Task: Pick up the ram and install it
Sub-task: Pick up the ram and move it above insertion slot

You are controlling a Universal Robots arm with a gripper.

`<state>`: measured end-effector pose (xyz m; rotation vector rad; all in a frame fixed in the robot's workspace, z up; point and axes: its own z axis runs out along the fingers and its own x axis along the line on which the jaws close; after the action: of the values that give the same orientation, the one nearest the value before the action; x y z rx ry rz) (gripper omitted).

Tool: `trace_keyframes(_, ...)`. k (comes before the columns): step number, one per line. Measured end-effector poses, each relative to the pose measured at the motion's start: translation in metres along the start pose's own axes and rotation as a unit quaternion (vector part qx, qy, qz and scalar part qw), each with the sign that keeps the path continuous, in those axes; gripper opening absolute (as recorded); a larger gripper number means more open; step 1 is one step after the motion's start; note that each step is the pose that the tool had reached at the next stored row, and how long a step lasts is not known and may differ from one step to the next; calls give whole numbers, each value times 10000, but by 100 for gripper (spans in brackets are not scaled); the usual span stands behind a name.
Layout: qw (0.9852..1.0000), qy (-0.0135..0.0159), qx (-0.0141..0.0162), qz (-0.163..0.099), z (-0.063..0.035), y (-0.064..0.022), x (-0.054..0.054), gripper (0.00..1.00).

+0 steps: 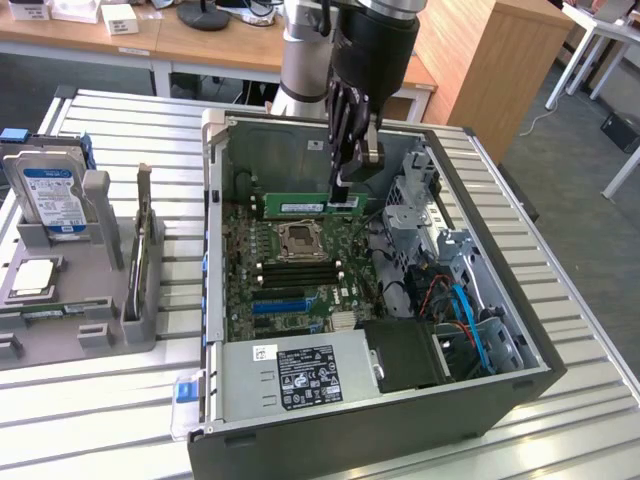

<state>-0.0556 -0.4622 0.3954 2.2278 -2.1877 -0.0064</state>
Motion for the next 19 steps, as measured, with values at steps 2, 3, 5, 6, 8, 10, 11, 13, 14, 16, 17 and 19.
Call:
trace_keyframes(2,10000,0,0,0,0,-10,0,12)
trace_keyframes(3,10000,0,0,0,0,-10,0,12)
trace_keyframes(5,10000,0,0,1,0,-11,0,12)
trace_keyframes(6,10000,0,0,0,0,-11,0,12)
trace_keyframes(8,10000,0,0,0,0,-11,0,12)
trace_keyframes(10,10000,-1,0,11,2,-12,-2,12)
trace_keyframes(11,10000,-2,0,29,4,-12,-3,12)
trace_keyframes(13,10000,-1,-1,87,7,-14,-8,12)
trace_keyframes(14,10000,-1,-1,92,7,-14,-7,12)
trace_keyframes(16,10000,-1,-1,93,8,-14,-8,12)
trace_keyframes(17,10000,-2,-1,92,9,-15,-12,12)
trace_keyframes(19,10000,-2,-1,92,11,-16,-52,12)
